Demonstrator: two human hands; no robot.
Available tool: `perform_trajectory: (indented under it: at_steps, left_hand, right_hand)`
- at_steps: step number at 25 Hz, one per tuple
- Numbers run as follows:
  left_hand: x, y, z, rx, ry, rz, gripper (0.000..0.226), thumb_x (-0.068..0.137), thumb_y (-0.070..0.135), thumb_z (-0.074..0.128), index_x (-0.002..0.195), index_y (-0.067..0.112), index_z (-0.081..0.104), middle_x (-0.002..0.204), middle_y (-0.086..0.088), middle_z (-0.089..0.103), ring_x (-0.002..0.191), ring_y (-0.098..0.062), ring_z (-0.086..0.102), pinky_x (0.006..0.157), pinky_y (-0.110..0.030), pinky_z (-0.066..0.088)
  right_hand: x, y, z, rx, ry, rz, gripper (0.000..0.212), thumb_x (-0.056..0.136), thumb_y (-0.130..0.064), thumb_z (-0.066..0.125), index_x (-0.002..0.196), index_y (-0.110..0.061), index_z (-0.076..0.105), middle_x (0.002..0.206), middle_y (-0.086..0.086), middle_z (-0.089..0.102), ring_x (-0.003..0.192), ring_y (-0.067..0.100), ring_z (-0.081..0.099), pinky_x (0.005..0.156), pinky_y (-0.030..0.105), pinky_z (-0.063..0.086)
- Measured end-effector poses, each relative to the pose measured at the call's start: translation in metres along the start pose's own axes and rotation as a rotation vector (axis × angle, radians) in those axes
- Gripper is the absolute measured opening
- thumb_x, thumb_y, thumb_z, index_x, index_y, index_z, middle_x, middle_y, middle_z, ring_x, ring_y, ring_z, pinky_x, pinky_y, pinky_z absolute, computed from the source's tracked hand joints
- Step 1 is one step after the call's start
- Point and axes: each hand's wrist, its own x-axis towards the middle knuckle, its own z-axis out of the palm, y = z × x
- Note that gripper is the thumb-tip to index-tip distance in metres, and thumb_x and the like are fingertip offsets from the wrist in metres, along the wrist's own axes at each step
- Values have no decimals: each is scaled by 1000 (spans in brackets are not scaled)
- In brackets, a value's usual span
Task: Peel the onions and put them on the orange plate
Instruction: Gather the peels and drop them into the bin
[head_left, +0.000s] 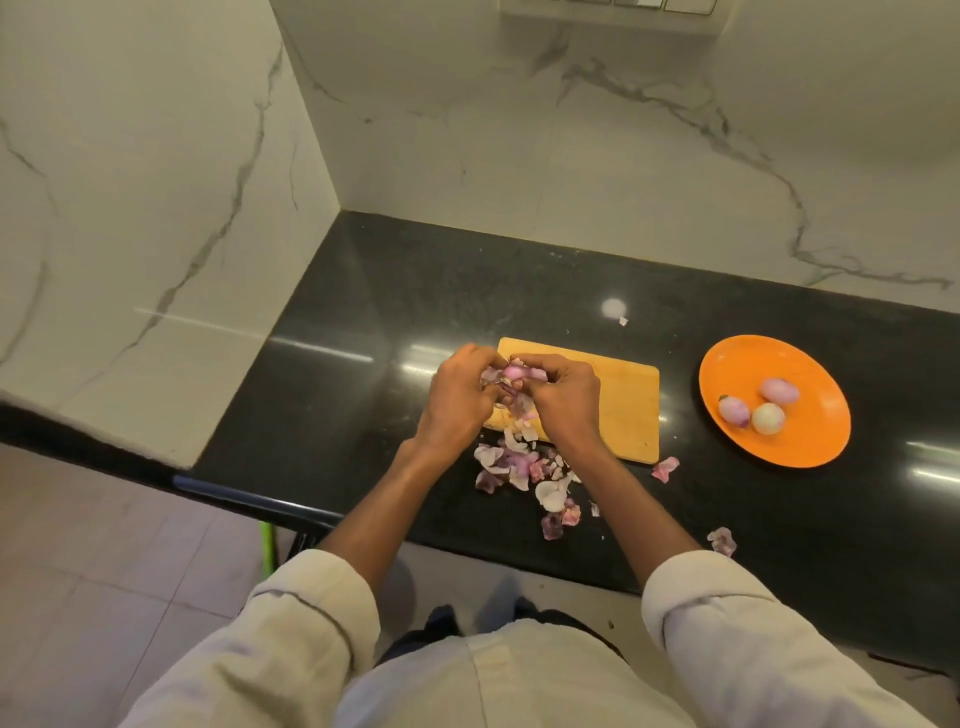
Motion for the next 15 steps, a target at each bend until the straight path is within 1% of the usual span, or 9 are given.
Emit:
perform_trajectory:
  at_steps: [2,4,6,8,10,12,15]
  left_hand:
    - [-2,6,-16,9,59,11,25,82,1,84,103,13,75,98,-1,68,87,-15,61,70,-28,49]
    - [-14,9,-35,12,133,-19,25,79,3,86,100,12,75,97,-1,68,86,-16,63,72,-35,52]
    - [-31,8,-56,2,202,-52,22,78,10,85,99,12,75,96,-2,69,85,-17,64,73,-37,53]
    - [-55,0,-83,12,285,-116,19,81,13,82,99,12,75,97,-2,70,85,-18,67,74,-39,55]
    - [-89,-16,-112,33,372,-211,21,82,8,84,100,13,75,99,-1,70,86,-15,67,76,-37,56]
    - [-133,-37,-142,61,434,-322,24,82,5,84,102,14,75,101,0,69,88,-13,67,79,-33,57]
    - [-200,-74,-173,105,493,-464,22,85,12,84,104,17,74,100,3,68,88,-13,66,76,-30,56]
  right_hand:
    - [2,-13,3,49,-45,-27,25,82,-5,85,100,-22,85,93,-7,82,93,8,77,88,39,64]
    - [-4,-26,14,87,-119,-64,28,82,-3,84,97,-27,85,90,-8,82,91,9,77,85,37,63]
    - [-14,-39,30,134,-181,-96,28,81,0,82,96,-22,86,90,-8,82,91,9,77,83,31,62]
    - [-28,-52,57,187,-281,-122,29,80,3,81,97,-20,86,91,-5,82,90,9,77,80,26,60]
    - [-50,-64,93,219,-407,-118,29,79,3,82,99,-18,85,93,-2,82,90,14,78,80,30,63]
    - [-83,-72,132,212,-531,-118,31,78,5,82,102,-16,85,93,-1,82,89,15,79,78,30,63]
    - [-139,-71,191,190,-669,-114,30,77,0,86,101,-19,85,92,-2,82,87,15,79,78,32,64]
